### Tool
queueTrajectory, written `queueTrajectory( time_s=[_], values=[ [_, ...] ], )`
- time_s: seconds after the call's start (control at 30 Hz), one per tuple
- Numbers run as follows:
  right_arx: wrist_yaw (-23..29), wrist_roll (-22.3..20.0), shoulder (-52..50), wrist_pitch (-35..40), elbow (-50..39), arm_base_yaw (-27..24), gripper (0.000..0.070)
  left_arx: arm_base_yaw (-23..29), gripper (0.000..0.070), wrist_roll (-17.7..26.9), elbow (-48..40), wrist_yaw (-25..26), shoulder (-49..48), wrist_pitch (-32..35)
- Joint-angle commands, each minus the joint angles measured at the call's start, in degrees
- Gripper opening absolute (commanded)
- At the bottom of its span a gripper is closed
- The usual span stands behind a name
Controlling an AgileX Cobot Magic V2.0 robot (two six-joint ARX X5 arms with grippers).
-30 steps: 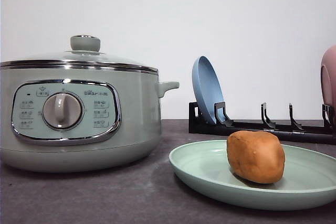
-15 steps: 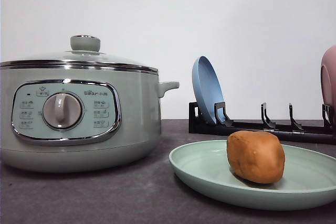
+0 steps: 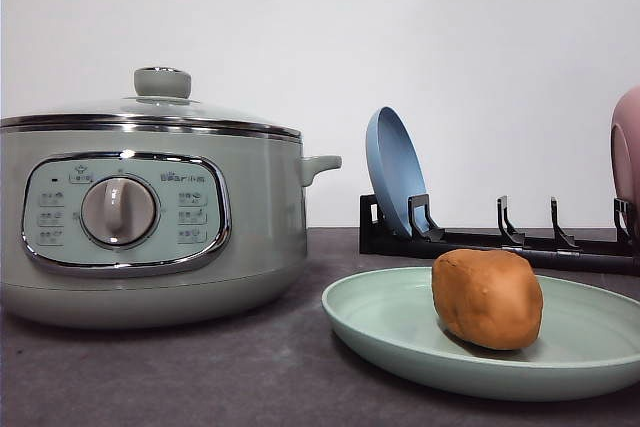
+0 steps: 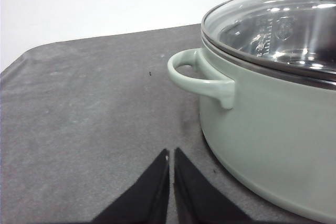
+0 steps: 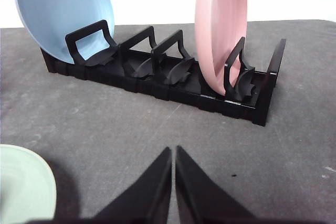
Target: Transfer potato from steamer to green plate
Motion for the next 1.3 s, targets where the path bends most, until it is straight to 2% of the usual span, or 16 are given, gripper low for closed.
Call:
queueTrajectory(
  time_s=[0.0,1.27],
  values=[
    [0.2,-0.25,-0.13,0.59,-0.28,-0.11,0.0,0.13,0.0009,-0.35,-1.11,0.02,-0.11,-0.56],
    [0.2,-0.25,-0.13,0.59,-0.28,-0.11,0.0,0.13,0.0009,-0.35,-1.11,0.04,-0.1,-0.55]
  ],
)
